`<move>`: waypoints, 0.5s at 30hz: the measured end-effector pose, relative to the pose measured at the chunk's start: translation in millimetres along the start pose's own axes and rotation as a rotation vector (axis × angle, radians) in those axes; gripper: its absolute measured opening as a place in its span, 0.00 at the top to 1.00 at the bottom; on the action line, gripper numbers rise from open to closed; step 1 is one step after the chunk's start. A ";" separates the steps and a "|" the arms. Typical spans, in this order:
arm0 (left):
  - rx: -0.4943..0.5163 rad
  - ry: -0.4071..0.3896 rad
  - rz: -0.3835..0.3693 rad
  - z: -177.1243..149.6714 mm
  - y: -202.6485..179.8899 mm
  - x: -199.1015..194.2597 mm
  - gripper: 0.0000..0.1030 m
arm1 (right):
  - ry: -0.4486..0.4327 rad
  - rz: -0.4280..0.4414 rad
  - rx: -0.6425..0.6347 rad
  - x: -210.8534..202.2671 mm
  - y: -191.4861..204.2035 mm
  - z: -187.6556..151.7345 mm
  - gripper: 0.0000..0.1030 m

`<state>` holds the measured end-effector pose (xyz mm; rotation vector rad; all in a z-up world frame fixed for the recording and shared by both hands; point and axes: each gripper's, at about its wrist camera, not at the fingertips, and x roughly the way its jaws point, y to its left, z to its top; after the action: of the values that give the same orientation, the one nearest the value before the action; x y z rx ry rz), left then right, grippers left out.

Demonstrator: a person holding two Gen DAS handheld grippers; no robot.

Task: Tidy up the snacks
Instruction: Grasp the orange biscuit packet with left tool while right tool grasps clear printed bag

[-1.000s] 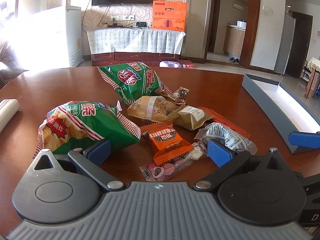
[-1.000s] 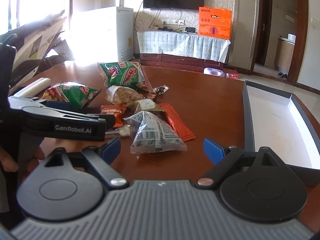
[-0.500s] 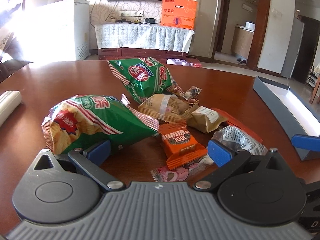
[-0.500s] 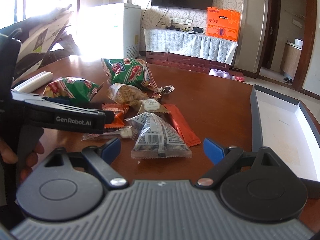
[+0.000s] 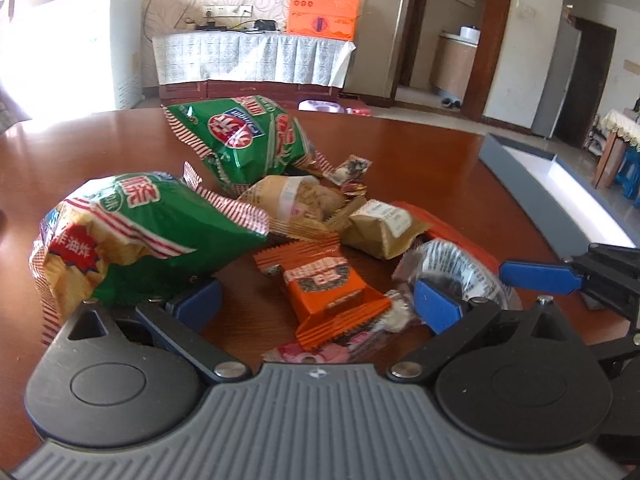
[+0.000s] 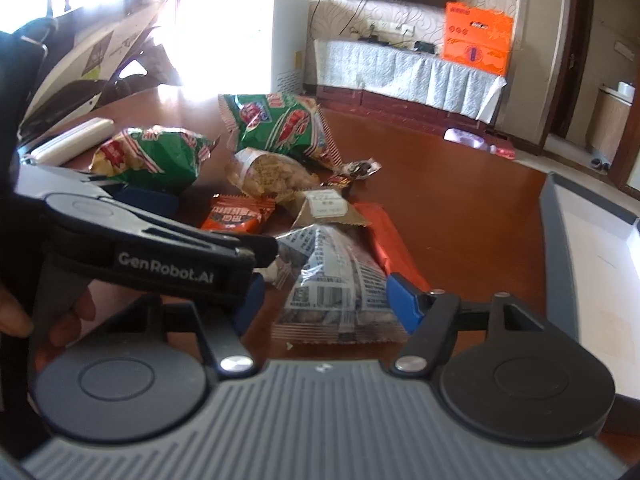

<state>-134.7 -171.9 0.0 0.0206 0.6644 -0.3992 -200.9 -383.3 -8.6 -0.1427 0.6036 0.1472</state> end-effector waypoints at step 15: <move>-0.006 0.001 0.037 6.0 6.0 17.5 0.04 | -0.003 -0.007 -0.022 6.4 -0.4 1.4 0.37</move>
<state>-116.5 -173.4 -6.4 0.0274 0.6658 -0.3620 -194.8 -382.7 -11.1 -0.1663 0.5989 0.1475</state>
